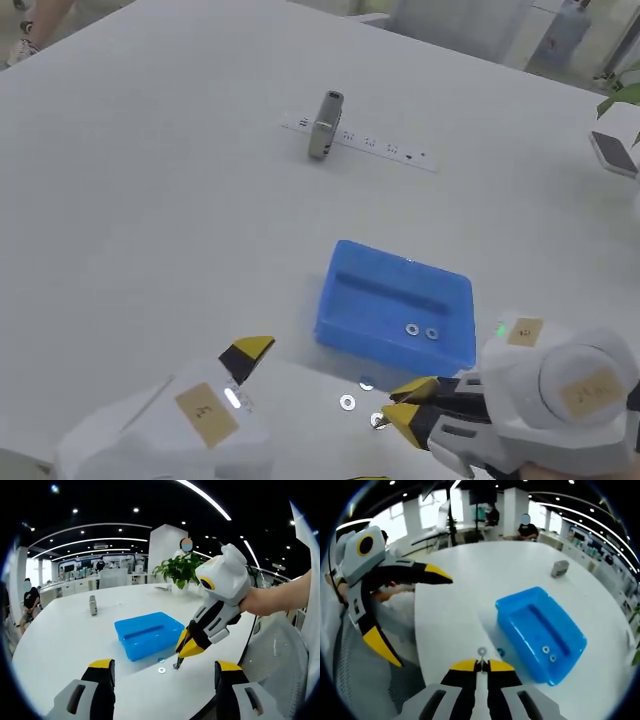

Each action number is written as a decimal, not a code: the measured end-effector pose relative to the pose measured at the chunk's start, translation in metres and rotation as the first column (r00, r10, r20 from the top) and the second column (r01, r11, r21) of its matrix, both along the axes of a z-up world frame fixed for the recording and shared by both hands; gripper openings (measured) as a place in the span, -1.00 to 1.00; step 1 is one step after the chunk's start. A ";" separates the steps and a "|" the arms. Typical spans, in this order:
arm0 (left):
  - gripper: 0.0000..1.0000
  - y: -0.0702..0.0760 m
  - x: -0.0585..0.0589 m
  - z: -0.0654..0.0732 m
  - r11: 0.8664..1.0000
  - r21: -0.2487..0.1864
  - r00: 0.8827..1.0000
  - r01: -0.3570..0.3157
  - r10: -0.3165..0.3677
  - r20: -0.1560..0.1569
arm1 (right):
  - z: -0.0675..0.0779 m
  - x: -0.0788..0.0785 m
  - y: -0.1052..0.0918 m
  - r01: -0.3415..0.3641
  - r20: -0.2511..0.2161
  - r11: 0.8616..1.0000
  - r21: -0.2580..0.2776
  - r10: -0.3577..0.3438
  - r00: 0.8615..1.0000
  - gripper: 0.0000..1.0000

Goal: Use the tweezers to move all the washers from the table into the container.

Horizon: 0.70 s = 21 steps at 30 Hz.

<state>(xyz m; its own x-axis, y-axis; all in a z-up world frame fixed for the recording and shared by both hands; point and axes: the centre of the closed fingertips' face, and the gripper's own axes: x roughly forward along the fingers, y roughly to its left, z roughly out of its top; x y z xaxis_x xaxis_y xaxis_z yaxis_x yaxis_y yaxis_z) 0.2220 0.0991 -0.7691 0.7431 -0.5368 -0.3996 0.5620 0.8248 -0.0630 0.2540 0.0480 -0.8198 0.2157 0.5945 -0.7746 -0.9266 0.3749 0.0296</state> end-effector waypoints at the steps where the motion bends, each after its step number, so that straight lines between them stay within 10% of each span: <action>1: 0.66 0.000 0.000 0.000 1.000 0.001 1.000 0.000 0.000 0.000 | -0.001 -0.001 0.001 -0.001 -0.007 1.000 0.003 0.001 1.000 -0.93; 13: 0.62 -0.001 -0.001 0.001 1.000 0.004 1.000 0.012 -0.012 0.002 | -0.001 -0.001 0.001 -0.011 0.007 1.000 0.003 0.011 1.000 -0.95; 17: 0.63 -0.005 -0.003 -0.001 0.997 0.068 0.999 0.048 -0.050 0.021 | 0.017 0.001 0.009 -0.011 0.010 0.997 0.078 0.010 1.000 -0.94; 21: 0.63 -0.002 -0.001 0.001 0.999 0.037 0.999 0.029 -0.029 0.018 | 0.046 0.013 0.017 -0.014 0.018 0.983 0.185 0.011 1.000 -0.94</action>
